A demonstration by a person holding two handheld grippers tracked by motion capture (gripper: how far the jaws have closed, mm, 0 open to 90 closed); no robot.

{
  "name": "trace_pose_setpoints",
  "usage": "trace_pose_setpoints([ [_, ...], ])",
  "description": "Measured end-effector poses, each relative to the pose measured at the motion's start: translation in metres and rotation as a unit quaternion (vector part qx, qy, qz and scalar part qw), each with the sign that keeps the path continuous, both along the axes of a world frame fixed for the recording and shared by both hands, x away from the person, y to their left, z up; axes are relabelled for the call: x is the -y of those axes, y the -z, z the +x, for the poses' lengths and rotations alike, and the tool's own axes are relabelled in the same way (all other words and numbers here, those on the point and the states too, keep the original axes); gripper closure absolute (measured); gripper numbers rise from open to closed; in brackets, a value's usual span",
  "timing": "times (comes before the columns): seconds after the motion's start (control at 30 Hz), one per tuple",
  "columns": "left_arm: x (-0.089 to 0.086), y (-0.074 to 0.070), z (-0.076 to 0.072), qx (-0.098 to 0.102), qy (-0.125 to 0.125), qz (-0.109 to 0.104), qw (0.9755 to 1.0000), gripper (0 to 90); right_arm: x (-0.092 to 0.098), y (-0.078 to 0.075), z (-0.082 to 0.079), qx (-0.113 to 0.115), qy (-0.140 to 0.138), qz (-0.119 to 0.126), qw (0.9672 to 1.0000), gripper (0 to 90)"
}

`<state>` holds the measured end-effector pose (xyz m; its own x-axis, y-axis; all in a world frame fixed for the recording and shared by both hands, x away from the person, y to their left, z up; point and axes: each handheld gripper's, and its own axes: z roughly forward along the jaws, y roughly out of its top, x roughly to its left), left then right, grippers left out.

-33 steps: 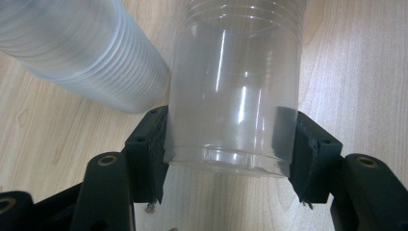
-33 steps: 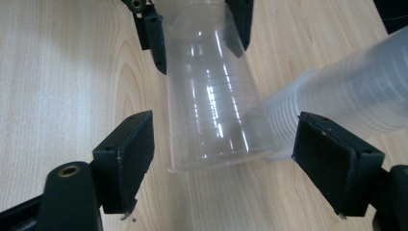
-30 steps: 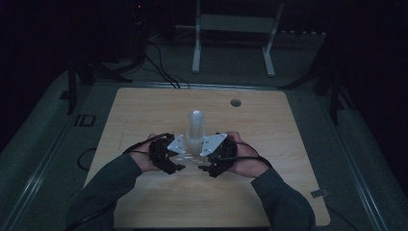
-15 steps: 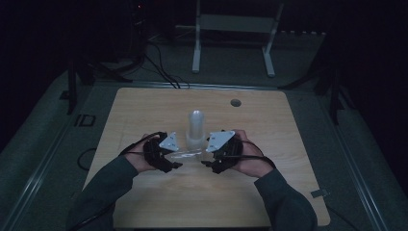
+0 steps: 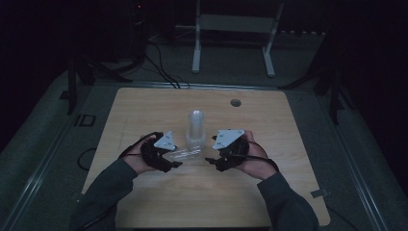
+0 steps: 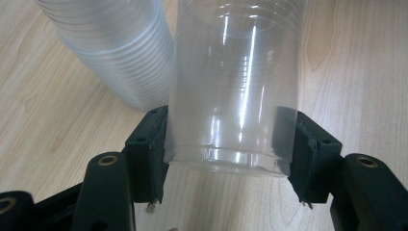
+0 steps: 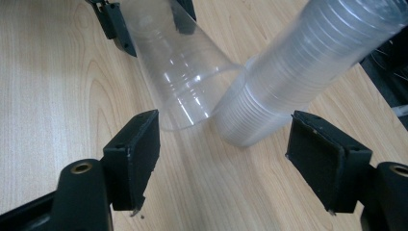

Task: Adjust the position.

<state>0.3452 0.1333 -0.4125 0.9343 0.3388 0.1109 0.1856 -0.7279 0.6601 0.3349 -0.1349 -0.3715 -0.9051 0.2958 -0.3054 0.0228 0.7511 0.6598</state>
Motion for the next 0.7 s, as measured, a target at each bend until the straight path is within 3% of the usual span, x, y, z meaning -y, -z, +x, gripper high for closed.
trace_pose_setpoints([
  [0.43, -0.007, 0.0, -0.002, 0.004, -0.01, -0.041, 0.9991, 40.3, 0.008, 0.004, 0.001, -0.003, 0.015, 0.015, 0.9998, 26.8],
  [0.7, -0.011, 0.002, -0.003, 0.005, -0.022, -0.075, 0.9969, 40.4, 0.01, 0.008, 0.0, -0.006, 0.019, 0.019, 0.9996, 26.8],
])
